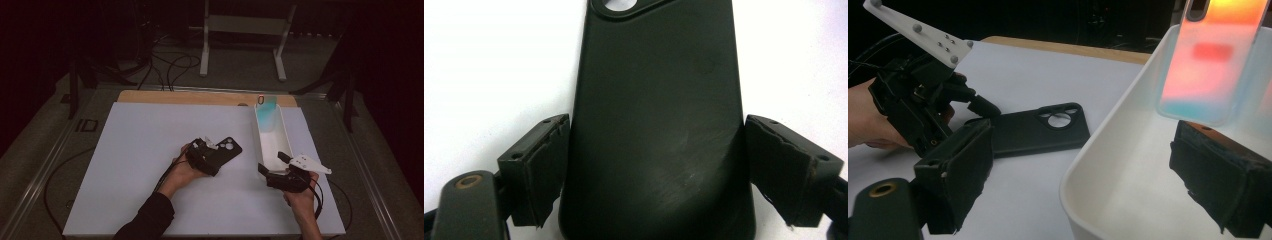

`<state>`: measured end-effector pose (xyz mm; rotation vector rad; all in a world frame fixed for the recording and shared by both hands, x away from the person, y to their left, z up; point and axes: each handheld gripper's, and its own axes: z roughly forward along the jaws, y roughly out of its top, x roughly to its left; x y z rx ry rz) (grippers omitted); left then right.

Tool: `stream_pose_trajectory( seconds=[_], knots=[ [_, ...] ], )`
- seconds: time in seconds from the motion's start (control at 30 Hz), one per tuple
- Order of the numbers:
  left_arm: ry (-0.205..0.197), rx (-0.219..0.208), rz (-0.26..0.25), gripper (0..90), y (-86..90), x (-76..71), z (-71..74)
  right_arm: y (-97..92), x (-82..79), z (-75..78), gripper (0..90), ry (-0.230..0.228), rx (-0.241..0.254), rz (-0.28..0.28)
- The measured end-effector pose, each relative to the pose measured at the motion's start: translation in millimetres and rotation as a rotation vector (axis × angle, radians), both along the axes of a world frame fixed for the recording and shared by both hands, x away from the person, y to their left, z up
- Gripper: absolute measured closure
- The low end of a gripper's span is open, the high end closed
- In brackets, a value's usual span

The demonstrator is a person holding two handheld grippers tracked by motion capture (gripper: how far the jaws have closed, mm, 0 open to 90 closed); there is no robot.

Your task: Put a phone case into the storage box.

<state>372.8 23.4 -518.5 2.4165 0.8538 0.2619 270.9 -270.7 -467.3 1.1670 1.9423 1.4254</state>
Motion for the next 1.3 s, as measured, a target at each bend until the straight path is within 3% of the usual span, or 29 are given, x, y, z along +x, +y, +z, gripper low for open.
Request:
stream_pose_trajectory(
  seconds=[0.4,0.6,0.8,1.03,1.3],
  knots=[
    [0.011,-0.016,0.02,17.1,13.3,-4.0,2.8,0.8,0.2,0.3,10.4,-0.003,0.0,0.004],
    [-0.004,-0.081,0.047,17.1,28.5,-10.1,10.7,1.4,1.0,1.0,10.4,0.002,0.009,0.004],
    [-0.073,-0.148,0.045,16.9,40.1,-26.1,30.4,8.1,3.6,5.9,10.4,0.012,0.014,0.021],
    [-0.17,-0.233,0.047,16.7,56.5,-51.1,54.1,31.5,9.9,13.8,10.4,0.036,0.01,0.078],
    [-0.25,-0.283,0.037,16.3,72.7,-77.8,65.3,60.1,22.3,23.0,10.3,0.08,0.08,0.164]
  ],
)
